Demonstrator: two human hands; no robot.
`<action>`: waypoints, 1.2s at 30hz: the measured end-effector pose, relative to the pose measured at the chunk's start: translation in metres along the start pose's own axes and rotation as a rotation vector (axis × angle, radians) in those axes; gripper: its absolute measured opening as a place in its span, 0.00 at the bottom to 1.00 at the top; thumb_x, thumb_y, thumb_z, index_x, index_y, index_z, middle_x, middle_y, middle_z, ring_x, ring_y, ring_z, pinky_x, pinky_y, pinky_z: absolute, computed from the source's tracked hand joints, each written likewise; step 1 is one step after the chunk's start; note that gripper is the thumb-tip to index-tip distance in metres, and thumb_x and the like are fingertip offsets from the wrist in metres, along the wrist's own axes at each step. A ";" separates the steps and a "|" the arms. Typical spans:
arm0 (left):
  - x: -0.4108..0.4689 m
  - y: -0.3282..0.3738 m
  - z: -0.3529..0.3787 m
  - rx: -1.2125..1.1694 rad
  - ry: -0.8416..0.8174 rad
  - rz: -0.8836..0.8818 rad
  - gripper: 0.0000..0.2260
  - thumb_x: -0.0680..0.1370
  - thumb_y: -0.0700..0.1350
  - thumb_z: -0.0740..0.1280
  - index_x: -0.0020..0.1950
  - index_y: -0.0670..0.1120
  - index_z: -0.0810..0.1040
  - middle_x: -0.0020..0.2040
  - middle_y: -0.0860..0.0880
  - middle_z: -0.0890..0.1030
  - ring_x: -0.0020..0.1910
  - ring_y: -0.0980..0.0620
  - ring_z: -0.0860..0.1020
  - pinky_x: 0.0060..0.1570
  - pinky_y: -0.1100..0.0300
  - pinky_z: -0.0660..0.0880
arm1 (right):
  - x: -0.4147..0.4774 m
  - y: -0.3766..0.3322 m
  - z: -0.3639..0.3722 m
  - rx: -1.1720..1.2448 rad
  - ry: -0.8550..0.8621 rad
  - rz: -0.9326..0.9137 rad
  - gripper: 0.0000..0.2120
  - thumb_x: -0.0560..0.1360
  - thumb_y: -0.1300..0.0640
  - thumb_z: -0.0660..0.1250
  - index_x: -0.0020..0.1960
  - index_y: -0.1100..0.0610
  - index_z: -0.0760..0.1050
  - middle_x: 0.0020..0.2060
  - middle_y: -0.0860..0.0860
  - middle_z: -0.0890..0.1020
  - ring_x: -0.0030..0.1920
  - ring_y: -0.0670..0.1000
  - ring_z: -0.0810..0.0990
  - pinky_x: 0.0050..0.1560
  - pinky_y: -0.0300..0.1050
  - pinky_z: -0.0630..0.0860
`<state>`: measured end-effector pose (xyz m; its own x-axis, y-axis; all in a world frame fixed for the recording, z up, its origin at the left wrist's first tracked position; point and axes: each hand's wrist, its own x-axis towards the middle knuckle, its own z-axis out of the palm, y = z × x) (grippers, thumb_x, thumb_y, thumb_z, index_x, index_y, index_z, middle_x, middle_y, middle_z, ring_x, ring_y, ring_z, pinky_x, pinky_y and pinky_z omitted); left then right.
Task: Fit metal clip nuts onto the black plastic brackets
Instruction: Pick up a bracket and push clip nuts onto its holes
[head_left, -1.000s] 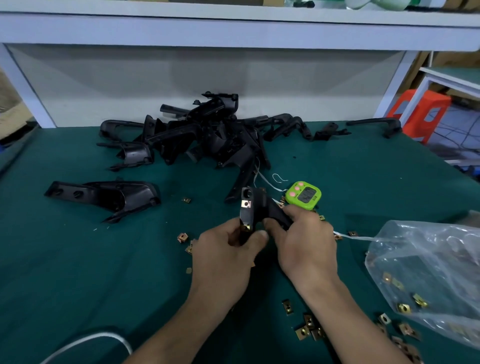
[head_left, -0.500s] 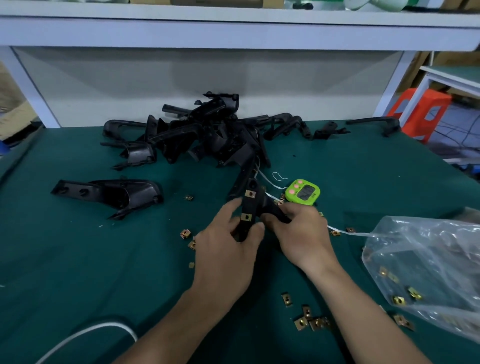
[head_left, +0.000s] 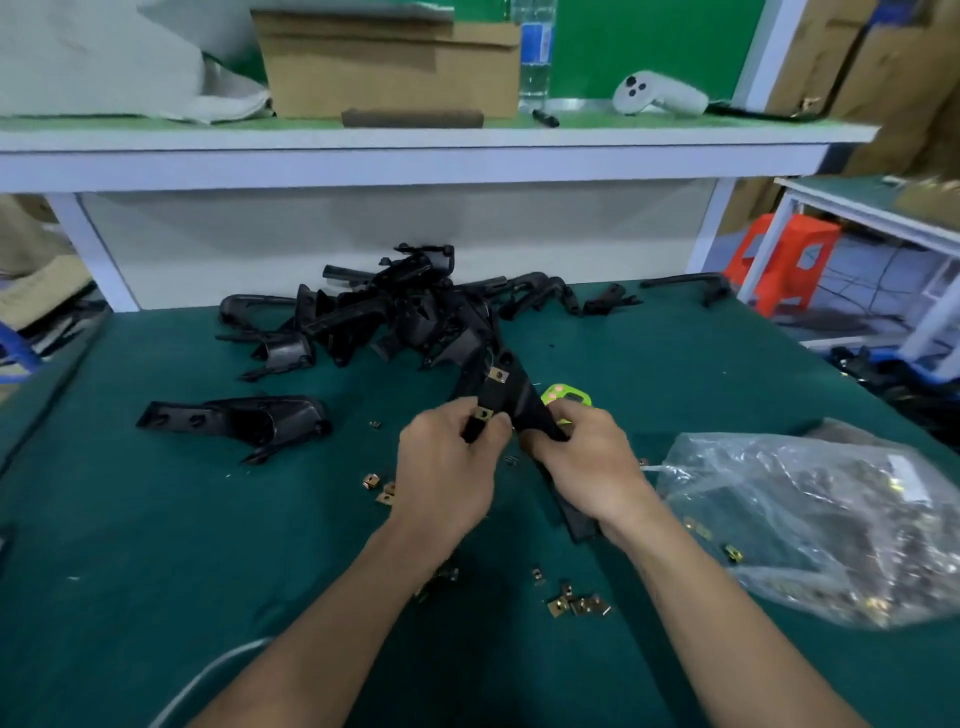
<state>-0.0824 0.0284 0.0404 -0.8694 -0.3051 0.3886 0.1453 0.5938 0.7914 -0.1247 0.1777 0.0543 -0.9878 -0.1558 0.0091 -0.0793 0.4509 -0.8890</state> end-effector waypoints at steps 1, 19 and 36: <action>0.004 0.008 0.000 -0.030 -0.022 0.008 0.18 0.80 0.49 0.69 0.32 0.49 0.70 0.24 0.56 0.70 0.23 0.57 0.66 0.24 0.67 0.60 | -0.007 -0.001 -0.012 0.140 -0.065 0.021 0.09 0.72 0.54 0.71 0.45 0.60 0.78 0.34 0.56 0.81 0.34 0.51 0.76 0.38 0.45 0.71; -0.039 0.229 0.239 -0.102 -0.810 0.184 0.10 0.72 0.49 0.72 0.37 0.43 0.81 0.27 0.46 0.77 0.26 0.54 0.71 0.28 0.60 0.67 | -0.160 0.107 -0.239 0.749 0.485 0.408 0.05 0.75 0.63 0.69 0.43 0.64 0.82 0.34 0.59 0.80 0.31 0.55 0.78 0.32 0.45 0.74; 0.000 0.191 0.326 0.382 -0.964 0.545 0.27 0.79 0.59 0.63 0.78 0.53 0.66 0.78 0.50 0.67 0.77 0.51 0.64 0.76 0.51 0.62 | -0.040 0.232 -0.299 -0.326 0.772 0.362 0.10 0.78 0.47 0.62 0.53 0.47 0.80 0.48 0.48 0.85 0.52 0.54 0.81 0.53 0.46 0.72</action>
<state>-0.2088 0.3839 0.0378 -0.7582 0.6518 -0.0154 0.6002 0.7070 0.3740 -0.1439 0.5507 -0.0154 -0.7660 0.6219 0.1625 0.3348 0.6019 -0.7250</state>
